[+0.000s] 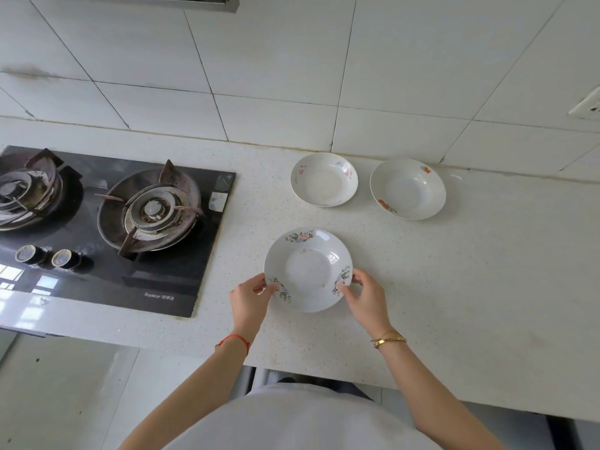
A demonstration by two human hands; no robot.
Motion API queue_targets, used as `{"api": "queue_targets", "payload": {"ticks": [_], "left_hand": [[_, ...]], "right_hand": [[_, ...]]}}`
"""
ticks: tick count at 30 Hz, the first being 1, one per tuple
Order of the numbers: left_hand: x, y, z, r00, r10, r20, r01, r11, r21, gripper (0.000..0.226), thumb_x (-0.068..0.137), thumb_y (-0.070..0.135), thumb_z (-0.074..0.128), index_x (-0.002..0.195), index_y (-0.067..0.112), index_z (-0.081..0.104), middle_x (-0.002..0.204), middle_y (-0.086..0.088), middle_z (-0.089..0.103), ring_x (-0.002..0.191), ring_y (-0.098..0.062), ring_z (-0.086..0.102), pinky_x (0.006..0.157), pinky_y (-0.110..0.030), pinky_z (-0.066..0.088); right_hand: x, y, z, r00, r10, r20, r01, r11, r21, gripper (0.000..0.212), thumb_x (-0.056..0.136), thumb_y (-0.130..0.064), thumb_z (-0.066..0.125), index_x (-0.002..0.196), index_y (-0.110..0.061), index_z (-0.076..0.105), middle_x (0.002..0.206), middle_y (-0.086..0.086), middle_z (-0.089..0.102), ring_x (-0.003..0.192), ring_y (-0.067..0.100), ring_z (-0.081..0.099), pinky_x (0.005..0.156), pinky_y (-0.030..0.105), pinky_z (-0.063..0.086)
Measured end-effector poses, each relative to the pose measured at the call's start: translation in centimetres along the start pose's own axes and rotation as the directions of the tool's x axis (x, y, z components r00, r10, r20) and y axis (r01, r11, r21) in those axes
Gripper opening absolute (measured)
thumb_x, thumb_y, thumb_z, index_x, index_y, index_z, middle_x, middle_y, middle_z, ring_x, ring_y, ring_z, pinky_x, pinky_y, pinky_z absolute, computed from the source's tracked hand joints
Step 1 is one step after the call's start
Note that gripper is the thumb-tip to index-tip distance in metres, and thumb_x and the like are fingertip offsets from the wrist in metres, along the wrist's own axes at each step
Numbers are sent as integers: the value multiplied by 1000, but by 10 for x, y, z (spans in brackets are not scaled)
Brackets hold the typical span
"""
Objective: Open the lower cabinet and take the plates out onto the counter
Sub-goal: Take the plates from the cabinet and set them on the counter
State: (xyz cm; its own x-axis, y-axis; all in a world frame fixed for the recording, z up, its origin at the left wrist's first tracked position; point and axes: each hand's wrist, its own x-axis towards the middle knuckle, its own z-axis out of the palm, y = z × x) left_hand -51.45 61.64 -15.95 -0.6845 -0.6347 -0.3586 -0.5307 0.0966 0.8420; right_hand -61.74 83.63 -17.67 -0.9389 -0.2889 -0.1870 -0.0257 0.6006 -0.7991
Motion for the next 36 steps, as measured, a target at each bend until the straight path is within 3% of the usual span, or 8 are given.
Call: {"api": "queue_targets", "payload": {"ticks": [6,8,10,13,18,27,36], "left_hand": [[-2,-2,-4,997,71,24,-73,993,90,34,79,21,76,77,54,69,75,31,70,81,8,68,80,-14,54],[-3,-3,-5,996,80,31,-84,988,126,24,83,20,73,99,38,74,87,21,73,87,-2,69,87,-26,57],[-5,-2,-7,996,86,16,-87,971,224,32,88,23,68,120,19,68,106,3,73,97,-15,66,91,-34,55],[-13,5,-15,991,136,-3,-125,920,371,43,93,31,61,132,14,59,124,-5,66,107,-20,62,92,-35,52],[-35,19,-30,952,306,22,-275,821,499,41,94,28,59,133,16,58,132,-5,62,121,-24,57,100,-38,47],[-103,22,-41,822,569,6,-451,645,617,32,91,18,64,122,11,66,117,-7,70,109,-28,65,94,-42,51],[-191,-8,-57,758,646,-92,-467,635,616,31,89,13,66,120,10,67,114,-6,71,107,-28,65,91,-46,53]], "right_hand": [[-5,2,-1,1000,12,12,-11,1000,-20,36,84,-32,70,115,-16,62,109,-3,67,106,14,59,83,24,49],[-6,1,-3,1000,6,21,-5,999,-44,38,85,-34,69,118,-18,60,112,-3,65,109,15,57,83,23,45],[-8,1,-7,999,11,30,-9,996,-94,45,87,-34,66,126,-15,55,119,-1,62,114,18,53,88,27,45],[-11,2,-20,1000,5,14,-2,978,-210,54,91,-32,61,137,-9,44,131,6,55,123,22,46,101,36,44],[-22,-2,-49,987,-158,-33,139,937,-322,47,92,-26,58,135,-11,46,131,8,55,123,25,47,102,37,43],[-63,6,-92,934,-355,-39,303,846,-438,41,93,-24,58,131,-11,51,129,6,56,125,22,47,106,33,38],[-136,19,-109,912,-409,-14,364,827,-429,40,93,-21,56,132,-12,51,129,6,56,124,23,46,105,35,38]]}}
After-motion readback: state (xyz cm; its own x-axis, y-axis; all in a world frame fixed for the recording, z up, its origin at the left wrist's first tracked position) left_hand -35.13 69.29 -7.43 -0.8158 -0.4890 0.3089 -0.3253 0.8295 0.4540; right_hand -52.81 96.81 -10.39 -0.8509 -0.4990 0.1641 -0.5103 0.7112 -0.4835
